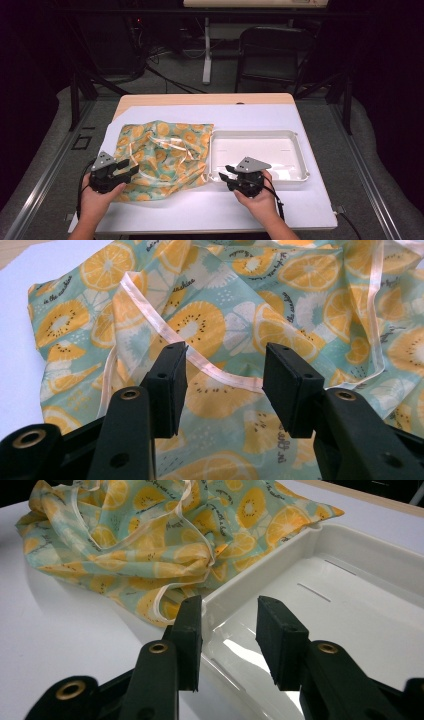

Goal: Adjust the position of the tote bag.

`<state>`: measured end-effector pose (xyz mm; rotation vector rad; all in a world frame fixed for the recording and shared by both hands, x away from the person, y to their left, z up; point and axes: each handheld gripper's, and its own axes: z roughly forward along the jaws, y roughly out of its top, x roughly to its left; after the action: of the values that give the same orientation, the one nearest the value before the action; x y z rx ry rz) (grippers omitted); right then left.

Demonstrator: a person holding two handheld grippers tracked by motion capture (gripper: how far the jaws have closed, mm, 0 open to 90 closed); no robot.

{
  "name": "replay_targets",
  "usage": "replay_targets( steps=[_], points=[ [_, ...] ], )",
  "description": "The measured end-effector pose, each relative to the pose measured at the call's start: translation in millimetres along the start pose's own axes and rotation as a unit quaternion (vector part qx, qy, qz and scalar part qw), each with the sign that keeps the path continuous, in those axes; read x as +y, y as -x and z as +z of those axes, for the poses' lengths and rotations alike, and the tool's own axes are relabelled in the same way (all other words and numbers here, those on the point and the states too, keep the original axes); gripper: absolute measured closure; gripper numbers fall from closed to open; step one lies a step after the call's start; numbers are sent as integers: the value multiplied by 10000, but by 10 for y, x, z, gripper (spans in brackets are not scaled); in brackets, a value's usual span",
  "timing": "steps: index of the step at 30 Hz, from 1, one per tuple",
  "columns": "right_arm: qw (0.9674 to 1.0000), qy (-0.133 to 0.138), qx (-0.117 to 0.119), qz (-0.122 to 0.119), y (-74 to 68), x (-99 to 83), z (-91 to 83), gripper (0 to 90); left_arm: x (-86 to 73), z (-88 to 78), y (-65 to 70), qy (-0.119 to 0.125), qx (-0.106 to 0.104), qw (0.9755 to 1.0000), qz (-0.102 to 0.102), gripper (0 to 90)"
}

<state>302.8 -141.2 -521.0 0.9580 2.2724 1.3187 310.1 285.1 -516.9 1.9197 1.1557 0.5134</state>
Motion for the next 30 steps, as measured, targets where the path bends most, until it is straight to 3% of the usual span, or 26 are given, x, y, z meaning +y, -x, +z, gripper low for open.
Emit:
replay_targets(
  steps=[6,18,26,30],
  points=[
    [9999,-1,107,-37,-16,25,31,645,-24,-42,-49,75,-37,9999,-151,515],
    [9989,-128,305,-338,-123,73,116,687,-51,-112,19,-161,-95,9998,60,548],
    [9989,-126,346,-289,-113,87,159,669,-99,-186,28,-224,-87,9997,72,526],
    [9986,-169,385,-325,-131,92,197,655,-153,-274,92,-198,-63,9996,193,499]
  ],
)
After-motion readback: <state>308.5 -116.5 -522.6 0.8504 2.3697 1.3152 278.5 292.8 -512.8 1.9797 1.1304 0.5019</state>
